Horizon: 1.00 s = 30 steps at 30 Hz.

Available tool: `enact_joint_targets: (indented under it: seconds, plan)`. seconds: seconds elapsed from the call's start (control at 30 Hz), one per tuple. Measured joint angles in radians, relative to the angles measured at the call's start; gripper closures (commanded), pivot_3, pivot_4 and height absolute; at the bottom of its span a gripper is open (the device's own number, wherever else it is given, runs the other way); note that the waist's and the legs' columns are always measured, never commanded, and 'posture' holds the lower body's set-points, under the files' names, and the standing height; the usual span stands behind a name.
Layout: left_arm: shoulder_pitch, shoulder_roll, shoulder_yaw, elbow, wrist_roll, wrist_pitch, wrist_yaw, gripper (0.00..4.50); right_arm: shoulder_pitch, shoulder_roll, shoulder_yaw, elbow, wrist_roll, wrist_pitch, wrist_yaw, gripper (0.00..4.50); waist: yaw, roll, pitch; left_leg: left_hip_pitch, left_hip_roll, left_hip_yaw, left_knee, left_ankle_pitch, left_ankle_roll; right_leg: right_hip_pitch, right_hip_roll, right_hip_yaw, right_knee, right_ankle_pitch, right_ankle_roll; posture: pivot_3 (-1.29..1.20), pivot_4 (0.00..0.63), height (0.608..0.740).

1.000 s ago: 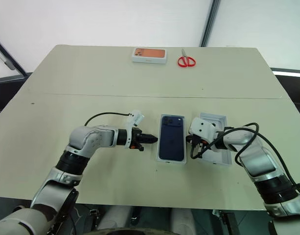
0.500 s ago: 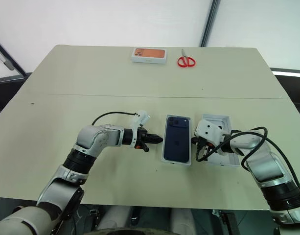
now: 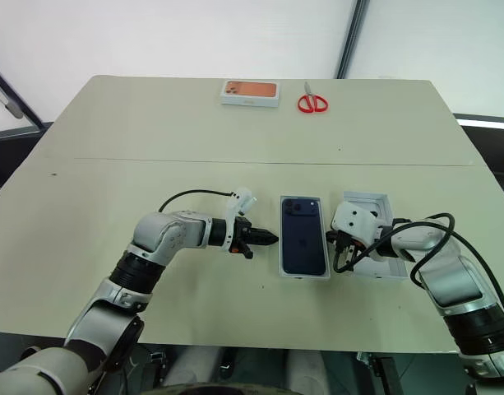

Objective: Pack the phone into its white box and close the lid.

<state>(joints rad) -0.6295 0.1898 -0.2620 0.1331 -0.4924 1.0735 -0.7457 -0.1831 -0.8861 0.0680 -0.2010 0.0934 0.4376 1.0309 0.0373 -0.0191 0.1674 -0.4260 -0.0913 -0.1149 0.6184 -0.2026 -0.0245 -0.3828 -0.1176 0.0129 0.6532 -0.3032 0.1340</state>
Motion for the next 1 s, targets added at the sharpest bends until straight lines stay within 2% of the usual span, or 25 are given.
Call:
enact_joint_targets:
  seconds: [0.5,0.67,0.8,0.9,1.0]
  plan:
    - [0.001,0.055,0.039,-0.003,0.0,-0.023,-0.016,4.47,0.08,-0.053,-0.043,-0.033,0.042,-0.009,0.014,4.5,0.001,0.0,0.0,0.0,0.0,0.0,0.0,0.0,0.0,0.0,0.0,0.0,0.0,0.0,0.0,0.0,0.15,0.74]
    - [0.017,0.127,0.071,-0.061,0.0,-0.074,-0.045,4.47,0.131,-0.085,-0.09,-0.043,0.068,0.004,0.017,4.5,-0.001,0.0,0.0,0.0,0.001,0.0,0.0,0.0,0.0,0.0,0.0,0.0,0.0,0.0,0.0,0.0,0.15,0.74]
    - [0.044,0.191,0.111,-0.098,-0.002,-0.131,-0.093,4.47,0.119,-0.047,-0.121,-0.08,0.136,0.087,0.0,4.5,-0.008,0.0,0.0,0.0,0.001,0.0,-0.001,0.0,0.0,-0.001,0.0,0.0,0.0,0.0,0.0,0.0,0.15,0.74]
    - [0.047,0.23,0.147,-0.103,-0.022,-0.154,-0.13,3.64,0.059,-0.014,-0.165,-0.113,0.23,0.203,-0.031,3.62,-0.011,0.001,0.0,0.0,0.001,0.0,-0.001,0.0,0.0,-0.002,0.0,0.0,0.0,0.0,0.0,0.0,0.15,0.74]
    - [0.07,0.287,0.179,-0.128,-0.042,-0.187,-0.18,2.15,0.027,-0.02,-0.211,-0.129,0.273,0.28,-0.06,2.09,-0.015,0.001,0.0,-0.001,0.001,0.0,-0.002,0.0,0.0,-0.002,0.0,0.0,-0.001,0.0,0.0,0.0,0.15,0.74]
